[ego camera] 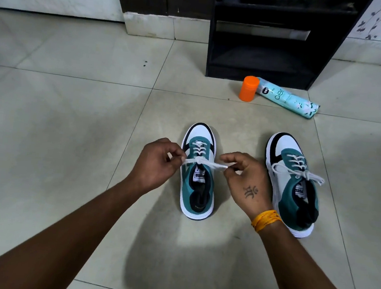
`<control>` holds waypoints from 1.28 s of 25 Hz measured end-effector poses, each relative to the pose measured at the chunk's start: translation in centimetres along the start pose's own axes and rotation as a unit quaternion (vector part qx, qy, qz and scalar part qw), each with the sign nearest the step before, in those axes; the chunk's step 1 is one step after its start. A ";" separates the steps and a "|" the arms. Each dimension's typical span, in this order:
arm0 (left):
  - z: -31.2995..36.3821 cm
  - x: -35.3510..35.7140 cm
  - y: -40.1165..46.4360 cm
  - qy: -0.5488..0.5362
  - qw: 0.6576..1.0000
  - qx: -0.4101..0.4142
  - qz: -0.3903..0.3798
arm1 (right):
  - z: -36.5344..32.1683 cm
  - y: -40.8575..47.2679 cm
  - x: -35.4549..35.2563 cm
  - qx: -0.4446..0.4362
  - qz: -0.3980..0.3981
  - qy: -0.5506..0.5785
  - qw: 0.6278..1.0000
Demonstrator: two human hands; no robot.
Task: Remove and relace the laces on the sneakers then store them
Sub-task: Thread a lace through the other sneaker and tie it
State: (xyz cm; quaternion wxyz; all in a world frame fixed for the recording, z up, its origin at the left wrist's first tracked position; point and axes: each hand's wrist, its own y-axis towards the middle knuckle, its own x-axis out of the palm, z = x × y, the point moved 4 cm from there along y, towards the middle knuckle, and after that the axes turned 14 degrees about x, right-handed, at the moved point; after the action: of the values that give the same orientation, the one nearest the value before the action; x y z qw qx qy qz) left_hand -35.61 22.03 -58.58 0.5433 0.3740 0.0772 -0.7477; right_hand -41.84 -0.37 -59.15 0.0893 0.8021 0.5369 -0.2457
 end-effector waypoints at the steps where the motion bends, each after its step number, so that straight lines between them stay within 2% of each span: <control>1: 0.2 -0.2 -0.1 -0.010 1.000 -0.011 0.006 | -0.3 0.0 -0.5 -0.002 0.012 0.013 1.000; 4: 0.8 -0.8 -0.3 -0.042 0.995 -0.056 0.069 | -1.7 -0.5 -1.4 -0.021 0.020 0.058 0.998; 8: 2.4 -0.7 -0.9 -0.092 0.983 -0.092 0.129 | -2.5 -1.2 0.0 -0.064 0.003 -0.004 0.998; 10: 3.4 0.2 -1.4 -0.099 0.980 -0.099 0.143 | -1.8 -1.2 0.6 -0.054 0.005 -0.014 0.998; 15: 3.8 2.7 -3.9 -0.063 0.978 -0.120 0.156 | 0.8 -2.1 -1.2 -0.001 0.051 0.054 0.997; 18: 2.5 4.2 -4.8 -0.042 0.979 -0.145 0.135 | 2.3 -2.9 -4.6 0.031 0.119 0.083 0.989; 20: 2.3 5.2 -4.9 -0.043 0.979 -0.161 0.115 | 3.4 -3.4 -7.7 0.057 0.197 0.084 0.975; 24: 2.5 6.2 -4.9 -0.047 0.977 -0.159 0.138 | 5.0 -4.1 -13.4 0.111 0.333 0.009 0.936; 26: 2.5 6.6 -4.5 -0.054 0.973 -0.164 0.153 | 6.5 -3.7 -14.8 0.180 0.324 -0.004 0.929; 28: 2.7 6.9 -4.0 -0.065 0.969 -0.171 0.165 | 8.0 -2.7 -15.0 0.246 0.252 -0.008 0.936; 30: 2.8 7.1 -3.7 -0.079 0.965 -0.175 0.180 | 8.7 -2.0 -14.9 0.270 0.199 0.008 0.942; 32: 2.9 7.2 -3.5 -0.096 0.957 -0.190 0.196 | 9.0 -1.6 -14.9 0.267 0.182 0.039 0.946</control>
State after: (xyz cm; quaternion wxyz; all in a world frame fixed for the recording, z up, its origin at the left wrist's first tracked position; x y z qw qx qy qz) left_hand -40.97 16.45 -62.19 0.7447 0.1982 0.0902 -0.6309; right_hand -50.52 -15.53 -59.41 -0.1057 0.8897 0.2995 -0.3280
